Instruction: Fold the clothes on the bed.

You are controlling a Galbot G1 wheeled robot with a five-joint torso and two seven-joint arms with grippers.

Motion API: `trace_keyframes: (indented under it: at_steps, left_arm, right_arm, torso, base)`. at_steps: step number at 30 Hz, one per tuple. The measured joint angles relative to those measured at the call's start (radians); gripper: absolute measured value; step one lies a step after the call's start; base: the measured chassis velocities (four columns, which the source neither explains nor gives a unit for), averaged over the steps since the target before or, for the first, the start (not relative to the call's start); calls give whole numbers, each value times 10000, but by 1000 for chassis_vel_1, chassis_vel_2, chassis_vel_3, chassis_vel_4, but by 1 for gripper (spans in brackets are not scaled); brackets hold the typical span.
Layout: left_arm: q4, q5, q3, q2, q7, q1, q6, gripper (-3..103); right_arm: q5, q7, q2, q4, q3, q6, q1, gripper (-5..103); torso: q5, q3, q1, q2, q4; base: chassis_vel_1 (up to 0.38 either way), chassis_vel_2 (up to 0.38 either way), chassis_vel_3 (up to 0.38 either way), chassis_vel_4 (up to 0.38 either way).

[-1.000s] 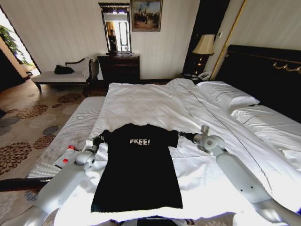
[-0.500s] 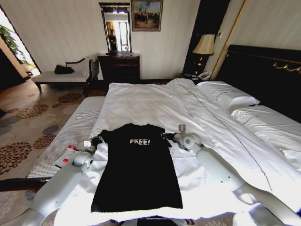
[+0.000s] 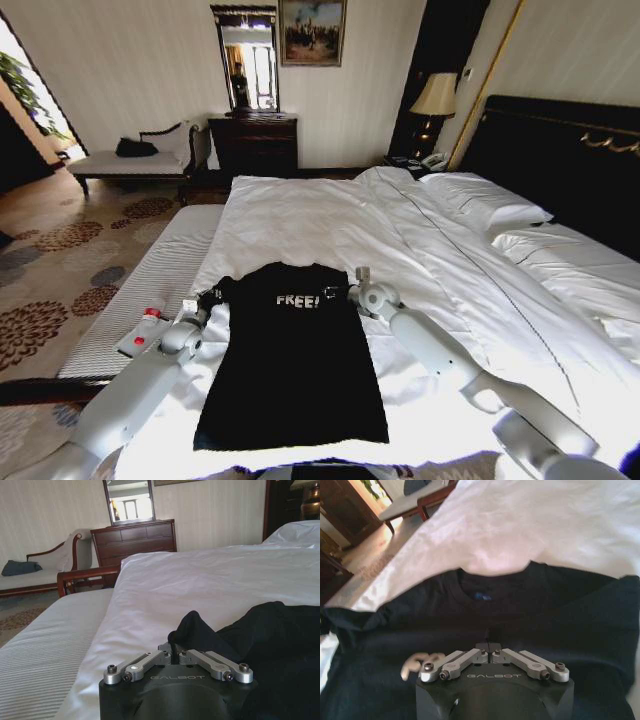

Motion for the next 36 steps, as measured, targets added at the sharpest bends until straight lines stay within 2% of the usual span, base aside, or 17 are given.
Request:
trace_keyframes:
  at_steps: [5, 10, 14, 15, 16, 20, 21, 24, 26, 29, 30, 31, 32, 34, 35, 36]
  left_arm:
    - [-7, -31, -20, 94, -1, 10, 0, 2]
    - [-20, -72, 4, 95, -32, -64, 5, 2]
    - [-37, -82, 15, 98, -44, -69, 15, 2]
    - [-46, -85, 19, 98, -53, -60, 23, 2]
    - [-46, -85, 19, 98, -53, -60, 23, 2]
    - [-74, -86, 32, 72, -108, -38, 45, 2]
    - [-74, -86, 32, 72, -108, -38, 45, 2]
    - [-90, -76, 43, 12, -114, -19, 53, 2]
    - [-90, -74, 46, -6, -119, -20, 60, 2]
    - [-134, -55, 52, -31, -208, -36, 149, 2]
    - [-134, -55, 52, -31, -208, -36, 149, 2]
    - [-158, -17, 60, -31, -250, -42, 196, 2]
    - [-188, 15, 73, -31, -279, -49, 231, 2]
    - [-358, 23, 94, -34, -376, -66, 320, 2]
    - [-358, 23, 94, -34, -376, -66, 320, 2]
    - [-534, -3, 118, -34, -454, -76, 399, 2]
  right_arm:
    - [-93, -22, 527, -226, 3, 25, 49, 0]
    - [-347, -69, 740, -354, -18, 60, -42, -1]
    - [-424, -87, 853, -364, -32, 67, -149, 5]
    - [-460, -90, 909, -348, -51, 68, -194, 10]
    - [-460, -90, 909, -348, -51, 68, -194, 10]
    - [-636, -107, 967, -128, -105, 76, -343, 32]
    - [-636, -107, 967, -128, -105, 76, -343, 32]
    - [-609, -89, 796, 305, 43, 59, -468, 48]
    - [-568, -71, 701, 432, 116, 68, -497, 48]
    - [-380, -19, 85, 825, 630, 206, -643, 65]
    - [-380, -19, 85, 825, 630, 206, -643, 65]
    - [-330, -15, -184, 929, 844, 226, -719, 71]
    - [-297, -17, -465, 1023, 1069, 244, -807, 71]
    - [-213, -46, -1031, 1251, 1602, 271, -1081, 82]
    - [-213, -46, -1031, 1251, 1602, 271, -1081, 82]
    - [-151, -86, -1282, 1402, 1914, 274, -1295, 87]
  torso:
    - [-3, 0, 0, 0, 2]
    - [-2, 0, -1, 0, -3]
    - [-2, 0, 0, 0, -5]
    - [-2, 0, 0, -1, -2]
    - [-2, 0, 0, -1, -2]
    - [-1, 0, -1, 0, 3]
    - [-1, 0, -1, 0, 3]
    - [0, -1, -1, 0, -1]
    - [0, -1, 0, 0, 0]
    - [0, -1, -1, 0, 2]
    - [0, -1, -1, 0, 2]
    - [1, -1, -1, 0, 0]
    - [1, -1, -1, 0, -1]
    - [2, -1, -1, 0, -5]
    - [2, -1, -1, 0, -5]
    - [4, -1, -1, 0, -6]
  base:
    - [0, 0, 0, 0]
    - [0, 0, 0, 0]
    - [0, 0, 0, 0]
    - [0, 0, 0, 0]
    - [0, 0, 0, 0]
    - [0, 0, 0, 0]
    - [0, 0, 0, 0]
    - [0, 0, 0, 0]
    - [0, 0, 0, 0]
    - [0, 0, 0, 0]
    - [0, 0, 0, 0]
    - [0, 0, 0, 0]
    - [0, 0, 0, 0]
    - [0, 0, 0, 0]
    - [0, 0, 0, 0]
    - [0, 0, 0, 0]
